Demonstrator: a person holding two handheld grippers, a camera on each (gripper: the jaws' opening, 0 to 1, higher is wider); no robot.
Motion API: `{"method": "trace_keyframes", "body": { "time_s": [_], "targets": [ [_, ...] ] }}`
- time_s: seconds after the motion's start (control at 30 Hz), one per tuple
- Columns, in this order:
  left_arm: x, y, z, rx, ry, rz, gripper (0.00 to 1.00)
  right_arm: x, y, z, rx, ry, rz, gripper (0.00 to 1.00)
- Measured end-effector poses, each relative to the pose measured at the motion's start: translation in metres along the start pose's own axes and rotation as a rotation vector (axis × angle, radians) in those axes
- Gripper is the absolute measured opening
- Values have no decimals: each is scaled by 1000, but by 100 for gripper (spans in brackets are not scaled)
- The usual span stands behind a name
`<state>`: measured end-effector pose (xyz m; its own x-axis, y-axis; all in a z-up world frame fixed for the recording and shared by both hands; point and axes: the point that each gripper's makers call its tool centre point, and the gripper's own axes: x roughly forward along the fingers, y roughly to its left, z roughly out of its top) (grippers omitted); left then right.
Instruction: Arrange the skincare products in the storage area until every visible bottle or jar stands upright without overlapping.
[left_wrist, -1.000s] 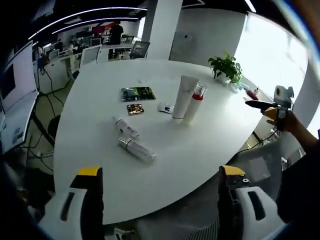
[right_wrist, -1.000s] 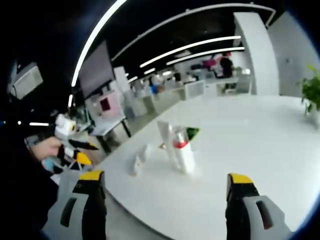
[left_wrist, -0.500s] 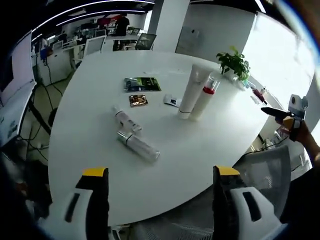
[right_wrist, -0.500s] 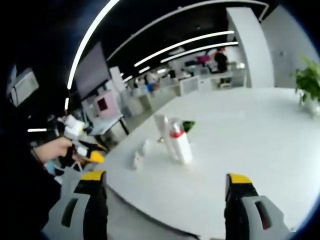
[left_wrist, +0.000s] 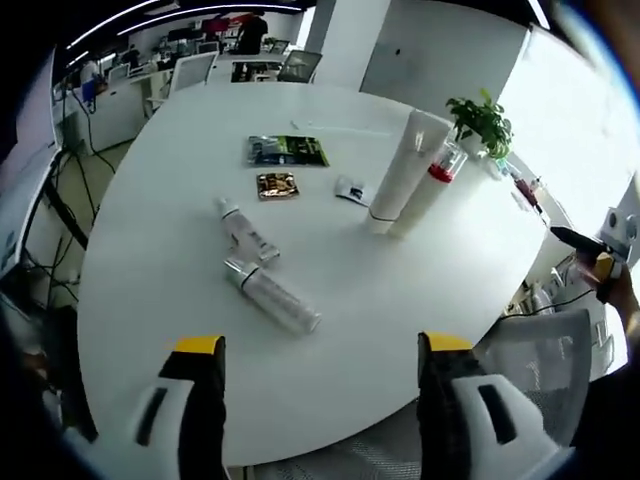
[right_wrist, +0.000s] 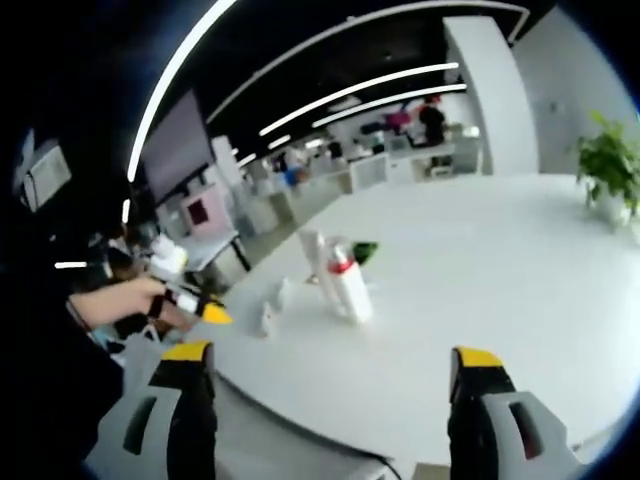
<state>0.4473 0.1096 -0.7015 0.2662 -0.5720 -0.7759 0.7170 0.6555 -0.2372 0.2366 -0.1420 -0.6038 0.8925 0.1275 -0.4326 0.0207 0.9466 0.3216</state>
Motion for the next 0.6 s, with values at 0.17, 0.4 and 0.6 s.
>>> {"method": "trace_keyframes", "body": {
  "time_s": [0.17, 0.4, 0.6],
  "targets": [
    [11, 11, -2, -36, -7, 40, 58, 0, -1, 1, 19, -19, -3, 95],
    [23, 17, -7, -59, 19, 73, 59, 2, -1, -2, 30, -20, -3, 95],
    [35, 21, 1, -92, 13, 77, 59, 8, 3, -6, 36, -11, 1, 94]
  ]
}}
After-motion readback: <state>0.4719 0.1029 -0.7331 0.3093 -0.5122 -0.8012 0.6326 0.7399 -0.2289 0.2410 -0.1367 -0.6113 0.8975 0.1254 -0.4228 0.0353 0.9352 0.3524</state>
